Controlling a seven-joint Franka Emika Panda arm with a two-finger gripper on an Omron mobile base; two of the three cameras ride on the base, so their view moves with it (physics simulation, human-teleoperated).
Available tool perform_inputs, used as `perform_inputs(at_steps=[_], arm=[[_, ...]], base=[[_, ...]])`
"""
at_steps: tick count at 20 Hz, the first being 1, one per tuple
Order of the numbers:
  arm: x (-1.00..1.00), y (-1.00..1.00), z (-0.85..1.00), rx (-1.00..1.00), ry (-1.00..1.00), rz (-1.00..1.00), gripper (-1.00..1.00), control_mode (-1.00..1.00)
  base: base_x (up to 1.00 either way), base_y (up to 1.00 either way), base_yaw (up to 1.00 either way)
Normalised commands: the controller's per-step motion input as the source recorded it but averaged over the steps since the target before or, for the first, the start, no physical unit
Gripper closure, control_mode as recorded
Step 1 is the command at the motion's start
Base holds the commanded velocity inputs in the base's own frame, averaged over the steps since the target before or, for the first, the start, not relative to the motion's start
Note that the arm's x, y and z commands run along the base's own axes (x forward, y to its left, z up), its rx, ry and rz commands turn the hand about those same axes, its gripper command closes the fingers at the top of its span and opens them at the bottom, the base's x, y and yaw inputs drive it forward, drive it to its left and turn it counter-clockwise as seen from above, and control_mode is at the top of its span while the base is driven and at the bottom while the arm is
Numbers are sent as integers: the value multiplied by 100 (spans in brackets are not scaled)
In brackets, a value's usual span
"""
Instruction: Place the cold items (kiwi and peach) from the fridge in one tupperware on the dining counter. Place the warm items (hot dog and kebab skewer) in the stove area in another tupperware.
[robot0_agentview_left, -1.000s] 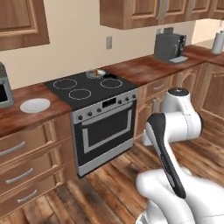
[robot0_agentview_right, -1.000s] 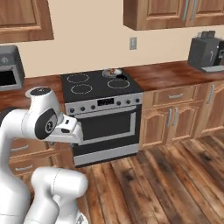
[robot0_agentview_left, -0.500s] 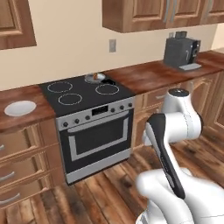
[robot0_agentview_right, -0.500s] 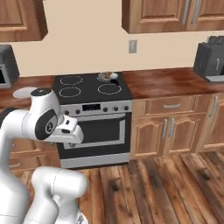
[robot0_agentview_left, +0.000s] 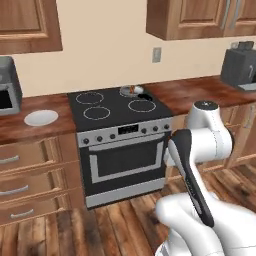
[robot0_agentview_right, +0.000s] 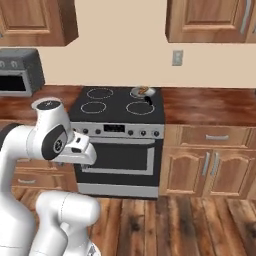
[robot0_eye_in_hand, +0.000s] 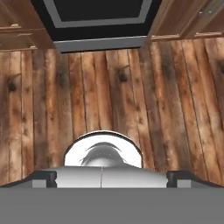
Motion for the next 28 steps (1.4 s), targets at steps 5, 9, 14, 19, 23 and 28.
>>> perform_inputs(at_steps=[5,9,14,19,23,28], arm=[[0,0,0,0,0,0,-100,100],[0,0,0,0,0,0,-100,100],[0,0,0,0,0,0,-100,100],[0,0,0,0,0,0,-100,100],[0,0,0,0,0,0,-100,100],[0,0,0,0,0,0,-100,100]], base=[[45,-60,58],[30,-80,31],[36,-45,-13],[37,36,-45],[48,27,-24],[57,18,-2]])
